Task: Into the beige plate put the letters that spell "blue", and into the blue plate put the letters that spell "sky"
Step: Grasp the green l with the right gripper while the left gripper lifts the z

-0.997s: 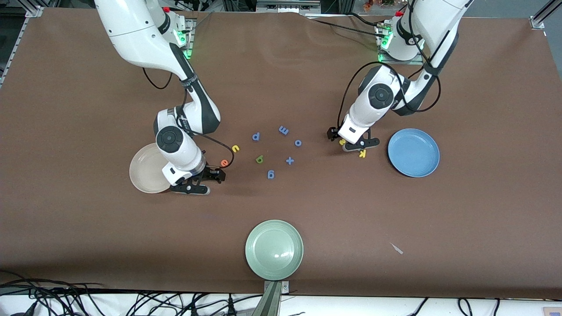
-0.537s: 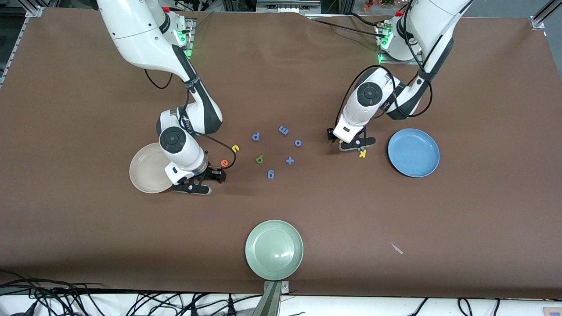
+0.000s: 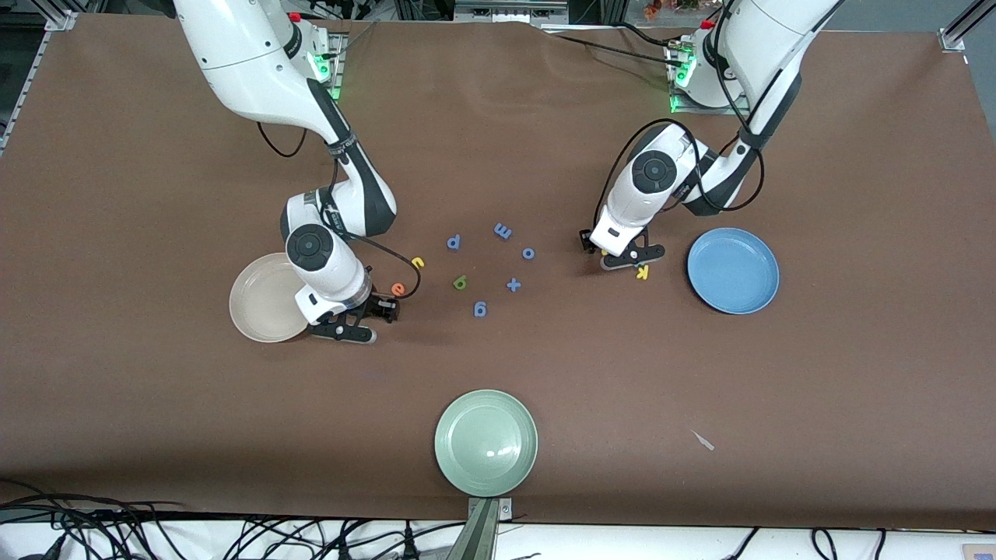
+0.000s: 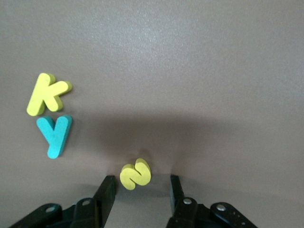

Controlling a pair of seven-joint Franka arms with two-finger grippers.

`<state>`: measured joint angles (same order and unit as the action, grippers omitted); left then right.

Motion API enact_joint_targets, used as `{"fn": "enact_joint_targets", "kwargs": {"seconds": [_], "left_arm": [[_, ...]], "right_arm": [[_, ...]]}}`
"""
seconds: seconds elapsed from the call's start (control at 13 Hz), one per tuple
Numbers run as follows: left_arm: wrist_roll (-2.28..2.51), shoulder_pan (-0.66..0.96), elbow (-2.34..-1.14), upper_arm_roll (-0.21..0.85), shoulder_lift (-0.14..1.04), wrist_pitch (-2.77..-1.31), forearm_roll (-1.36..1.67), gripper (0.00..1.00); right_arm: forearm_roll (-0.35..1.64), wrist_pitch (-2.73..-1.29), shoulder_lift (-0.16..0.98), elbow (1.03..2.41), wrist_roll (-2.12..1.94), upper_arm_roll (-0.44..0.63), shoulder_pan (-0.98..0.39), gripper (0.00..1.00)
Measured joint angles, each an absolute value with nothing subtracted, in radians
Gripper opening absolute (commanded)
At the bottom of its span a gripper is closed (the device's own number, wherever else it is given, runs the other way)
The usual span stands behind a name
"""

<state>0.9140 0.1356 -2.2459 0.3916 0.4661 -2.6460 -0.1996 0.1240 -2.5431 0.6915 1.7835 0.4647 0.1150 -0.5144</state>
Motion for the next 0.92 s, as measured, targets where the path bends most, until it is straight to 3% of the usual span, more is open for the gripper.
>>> {"fn": "enact_joint_targets", "kwargs": {"seconds": [0.15, 0.38, 0.61, 0.69, 0.77, 0.92], "left_arm": [[0.915, 0.135, -2.245, 0.386, 0.466, -2.646, -0.2, 0.5], [0.916, 0.133, -2.243, 0.383, 0.466, -2.646, -0.2, 0.45], [0.918, 0.132, -2.242, 0.378, 0.465, -2.644, -0.2, 0.29], [0.918, 0.13, -2.242, 0.376, 0.464, -2.643, -0.2, 0.17], [0.918, 0.13, -2.241, 0.375, 0.464, -2.643, -0.2, 0.11], [0.926, 0.129, -2.239, 0.373, 0.462, -2.643, -0.2, 0.1]], "right_arm": [[0.124, -2.533, 0.683, 1.783, 0.465, 0.112, -0.515, 0.29], [0.124, -2.524, 0.682, 1.783, 0.465, 0.112, -0.515, 0.28], [0.124, -2.436, 0.664, 1.766, 0.431, 0.126, -0.511, 0.28], [0.124, -2.386, 0.65, 1.75, 0.396, 0.144, -0.508, 0.28], [0.124, -2.337, 0.633, 1.735, 0.351, 0.166, -0.505, 0.28], [0.124, -2.249, 0.599, 1.714, 0.239, 0.222, -0.498, 0.28]]}}
